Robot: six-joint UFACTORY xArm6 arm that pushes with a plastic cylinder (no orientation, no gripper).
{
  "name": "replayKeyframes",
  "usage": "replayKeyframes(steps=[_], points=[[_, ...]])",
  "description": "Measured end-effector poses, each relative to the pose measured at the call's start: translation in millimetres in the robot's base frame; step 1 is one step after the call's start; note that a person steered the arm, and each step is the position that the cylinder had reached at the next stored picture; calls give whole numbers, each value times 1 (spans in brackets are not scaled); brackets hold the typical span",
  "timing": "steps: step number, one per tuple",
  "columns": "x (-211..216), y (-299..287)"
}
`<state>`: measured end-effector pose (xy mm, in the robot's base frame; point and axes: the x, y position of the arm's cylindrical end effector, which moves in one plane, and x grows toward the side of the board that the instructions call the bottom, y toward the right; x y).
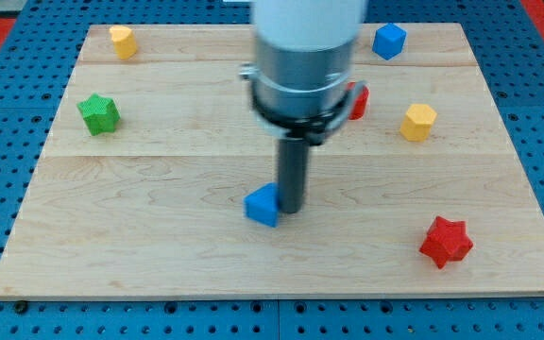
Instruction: Push the red circle to the bottom center of the board
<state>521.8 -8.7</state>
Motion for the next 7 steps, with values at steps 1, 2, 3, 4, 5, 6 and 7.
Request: replayKeyframes(steps=[1,2,3,4,5,6,7], points=[[2,-90],[8,-131],[-6,-182],[-10,-188],[-52,-134],[-103,-79],[-168,-5]])
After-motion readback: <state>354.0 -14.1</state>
